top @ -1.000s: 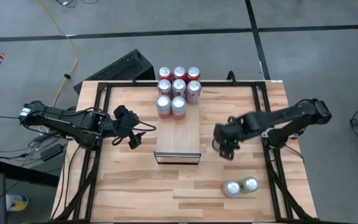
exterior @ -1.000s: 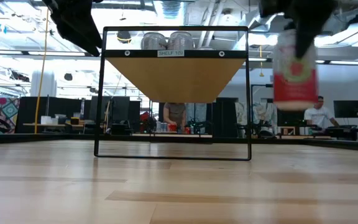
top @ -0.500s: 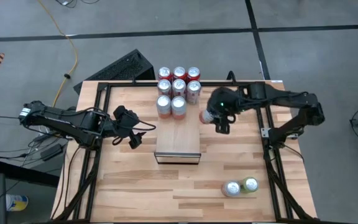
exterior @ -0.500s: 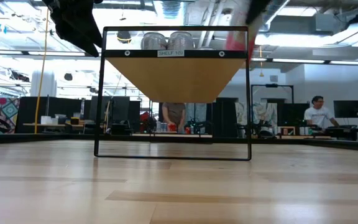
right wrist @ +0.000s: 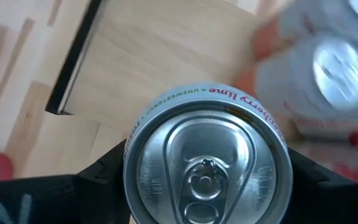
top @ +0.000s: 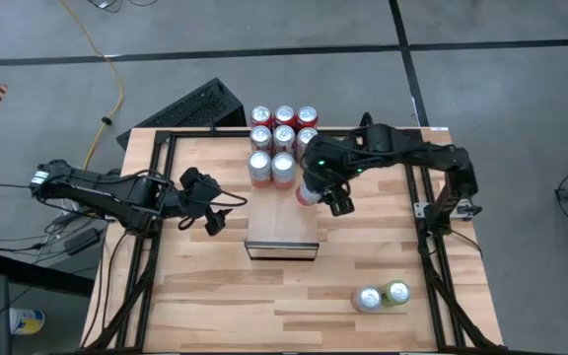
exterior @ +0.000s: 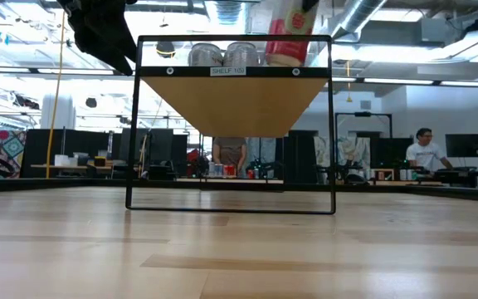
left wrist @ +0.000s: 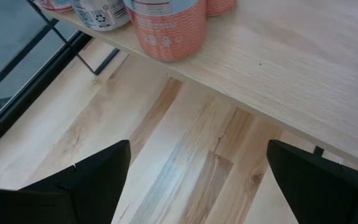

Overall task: Place canned beverage on shelf
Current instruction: Put the top pink-white soda can on the shelf

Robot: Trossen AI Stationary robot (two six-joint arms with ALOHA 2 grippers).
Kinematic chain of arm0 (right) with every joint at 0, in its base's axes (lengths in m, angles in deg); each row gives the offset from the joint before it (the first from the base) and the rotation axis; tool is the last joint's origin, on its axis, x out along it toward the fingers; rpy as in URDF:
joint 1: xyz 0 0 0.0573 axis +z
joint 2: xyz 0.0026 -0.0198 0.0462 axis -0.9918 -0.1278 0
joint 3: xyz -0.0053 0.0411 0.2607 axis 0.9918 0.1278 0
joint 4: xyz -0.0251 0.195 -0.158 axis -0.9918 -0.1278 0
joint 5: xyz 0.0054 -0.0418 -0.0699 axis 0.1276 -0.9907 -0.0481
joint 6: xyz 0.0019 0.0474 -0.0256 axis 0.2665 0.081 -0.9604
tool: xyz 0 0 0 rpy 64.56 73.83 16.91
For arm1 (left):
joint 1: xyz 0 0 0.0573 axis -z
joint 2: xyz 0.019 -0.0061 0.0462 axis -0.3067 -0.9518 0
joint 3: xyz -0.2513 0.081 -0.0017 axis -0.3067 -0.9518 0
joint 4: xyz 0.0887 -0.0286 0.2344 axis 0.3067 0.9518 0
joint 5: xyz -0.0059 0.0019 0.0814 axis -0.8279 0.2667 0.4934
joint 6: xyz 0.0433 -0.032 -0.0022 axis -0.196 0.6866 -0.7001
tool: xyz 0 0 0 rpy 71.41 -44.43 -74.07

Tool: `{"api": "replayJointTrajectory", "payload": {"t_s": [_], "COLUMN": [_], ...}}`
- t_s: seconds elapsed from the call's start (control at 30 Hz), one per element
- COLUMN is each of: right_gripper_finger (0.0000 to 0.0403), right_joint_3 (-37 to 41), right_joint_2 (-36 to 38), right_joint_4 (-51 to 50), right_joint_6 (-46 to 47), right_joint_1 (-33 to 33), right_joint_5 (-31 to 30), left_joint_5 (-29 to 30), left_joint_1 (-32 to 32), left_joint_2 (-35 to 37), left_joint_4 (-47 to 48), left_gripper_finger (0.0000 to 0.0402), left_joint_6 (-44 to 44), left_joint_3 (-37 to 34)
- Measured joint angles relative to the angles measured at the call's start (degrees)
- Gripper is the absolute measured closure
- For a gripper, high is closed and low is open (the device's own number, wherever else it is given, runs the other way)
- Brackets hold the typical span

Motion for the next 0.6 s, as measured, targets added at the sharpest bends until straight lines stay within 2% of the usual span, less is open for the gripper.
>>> {"api": "replayJointTrajectory", "payload": {"t_s": [0.27,0.6], "right_gripper_finger": [0.0139,0.0134], "right_joint_3": [-0.7,-0.7], "right_joint_2": [-4.1,-4.9], "right_joint_4": [-0.4,0.2], "right_joint_6": [-9.4,-11.4], "right_joint_1": [2.9,3.4], "right_joint_5": [2.9,4.3], "left_joint_5": [0.0,0.2], "left_joint_1": [0.0,0.0], "left_joint_2": [0.0,0.0], "left_joint_4": [0.0,0.0], "left_gripper_finger": [0.0038,0.0038], "left_joint_6": [0.1,0.1], "left_joint_3": [0.0,0.0]}}
